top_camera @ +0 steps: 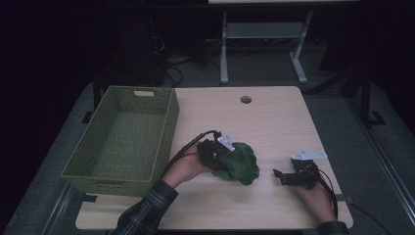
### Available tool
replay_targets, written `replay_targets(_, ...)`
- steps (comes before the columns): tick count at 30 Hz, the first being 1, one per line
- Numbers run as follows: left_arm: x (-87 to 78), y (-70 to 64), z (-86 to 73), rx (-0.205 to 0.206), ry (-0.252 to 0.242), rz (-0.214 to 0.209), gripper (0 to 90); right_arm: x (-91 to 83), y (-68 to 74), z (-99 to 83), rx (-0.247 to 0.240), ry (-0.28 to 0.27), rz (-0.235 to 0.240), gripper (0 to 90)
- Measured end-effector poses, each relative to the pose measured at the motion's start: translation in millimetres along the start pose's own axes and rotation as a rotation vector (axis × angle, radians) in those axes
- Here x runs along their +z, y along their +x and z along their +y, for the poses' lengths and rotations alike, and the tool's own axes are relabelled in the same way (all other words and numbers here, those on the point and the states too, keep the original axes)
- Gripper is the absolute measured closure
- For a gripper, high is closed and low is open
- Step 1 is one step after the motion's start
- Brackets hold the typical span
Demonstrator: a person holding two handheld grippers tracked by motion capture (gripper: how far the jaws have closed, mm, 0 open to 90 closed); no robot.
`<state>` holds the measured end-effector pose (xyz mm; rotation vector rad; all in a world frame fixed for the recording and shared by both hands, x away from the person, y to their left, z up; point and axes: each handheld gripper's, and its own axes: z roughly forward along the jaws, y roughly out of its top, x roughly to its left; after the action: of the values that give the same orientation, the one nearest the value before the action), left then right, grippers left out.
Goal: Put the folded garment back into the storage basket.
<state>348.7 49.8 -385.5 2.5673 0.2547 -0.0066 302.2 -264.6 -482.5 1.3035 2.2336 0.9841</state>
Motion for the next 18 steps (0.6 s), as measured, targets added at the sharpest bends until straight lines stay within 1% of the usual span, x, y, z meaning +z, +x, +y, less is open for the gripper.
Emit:
replay_targets(2,-5.6,1.2,0.5,-0.005,-0.001,0.001,77.6,0.0,0.0,0.0,-0.001,-0.001,0.0,15.2)
replay_targets(5,-16.4,3.3,1.6,-0.015,-0.006,0.014,77.5,0.0,-0.1,0.0,0.0,0.0,0.0,15.1)
replay_targets(12,-48.6,10.1,2.9,-0.039,-0.016,0.043,77.4,0.0,-0.1,0.0,-0.001,0.0,0.0,15.1)
replay_targets(15,-63.7,13.4,1.9,-0.048,-0.022,0.066,77.3,0.0,-0.2,-0.1,-0.003,-0.001,0.0,15.2)
replay_targets(16,-70.0,14.4,1.1,-0.057,-0.029,0.076,77.3,0.0,-0.1,0.0,-0.002,0.0,0.0,15.1)
replay_targets(17,-74.1,15.7,0.6,-0.053,-0.027,0.081,77.3,0.0,-0.2,-0.1,-0.003,0.0,0.0,15.1)
replay_targets(18,-79.0,16.5,-0.4,-0.06,-0.036,0.088,77.3,0.0,-0.2,0.0,-0.003,0.0,0.0,15.1)
